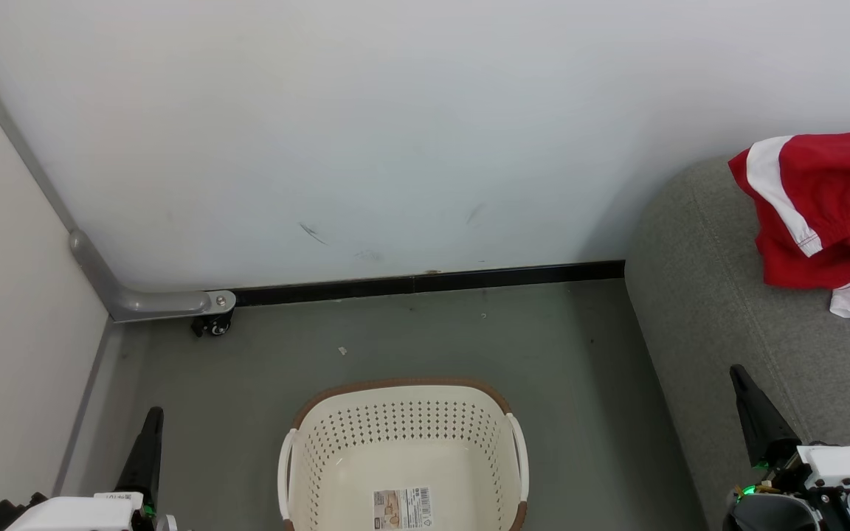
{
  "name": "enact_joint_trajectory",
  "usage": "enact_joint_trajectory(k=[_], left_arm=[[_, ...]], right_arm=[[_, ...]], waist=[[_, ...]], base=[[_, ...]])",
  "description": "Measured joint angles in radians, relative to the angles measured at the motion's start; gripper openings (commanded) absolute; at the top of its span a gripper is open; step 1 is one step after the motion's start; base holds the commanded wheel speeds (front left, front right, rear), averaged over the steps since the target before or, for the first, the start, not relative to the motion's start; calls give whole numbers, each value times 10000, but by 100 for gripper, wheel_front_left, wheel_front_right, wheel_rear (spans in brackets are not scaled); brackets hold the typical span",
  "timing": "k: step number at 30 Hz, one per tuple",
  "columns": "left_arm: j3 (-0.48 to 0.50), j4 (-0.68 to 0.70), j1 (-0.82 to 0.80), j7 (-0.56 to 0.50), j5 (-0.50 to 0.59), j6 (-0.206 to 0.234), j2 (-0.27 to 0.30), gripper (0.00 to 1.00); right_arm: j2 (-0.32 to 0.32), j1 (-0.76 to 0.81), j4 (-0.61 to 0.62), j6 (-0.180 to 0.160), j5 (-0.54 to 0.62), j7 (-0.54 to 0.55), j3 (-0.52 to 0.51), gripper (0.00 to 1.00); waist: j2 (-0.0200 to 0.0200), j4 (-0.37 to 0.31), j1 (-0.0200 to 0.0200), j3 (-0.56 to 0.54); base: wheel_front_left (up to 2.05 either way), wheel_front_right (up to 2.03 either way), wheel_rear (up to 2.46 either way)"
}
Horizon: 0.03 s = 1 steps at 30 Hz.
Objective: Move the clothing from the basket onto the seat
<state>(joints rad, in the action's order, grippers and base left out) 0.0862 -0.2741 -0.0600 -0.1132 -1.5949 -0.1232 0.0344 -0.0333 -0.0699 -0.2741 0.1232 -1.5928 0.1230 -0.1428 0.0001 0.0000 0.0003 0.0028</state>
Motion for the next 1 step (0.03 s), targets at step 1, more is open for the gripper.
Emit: enact_joint_trajectory(k=[1], left_arm=[[0,0,0,0,0,0,0,0]], right_arm=[[0,0,0,0,0,0,0,0]], waist=[[0,0,0,0]], base=[[0,0,0]])
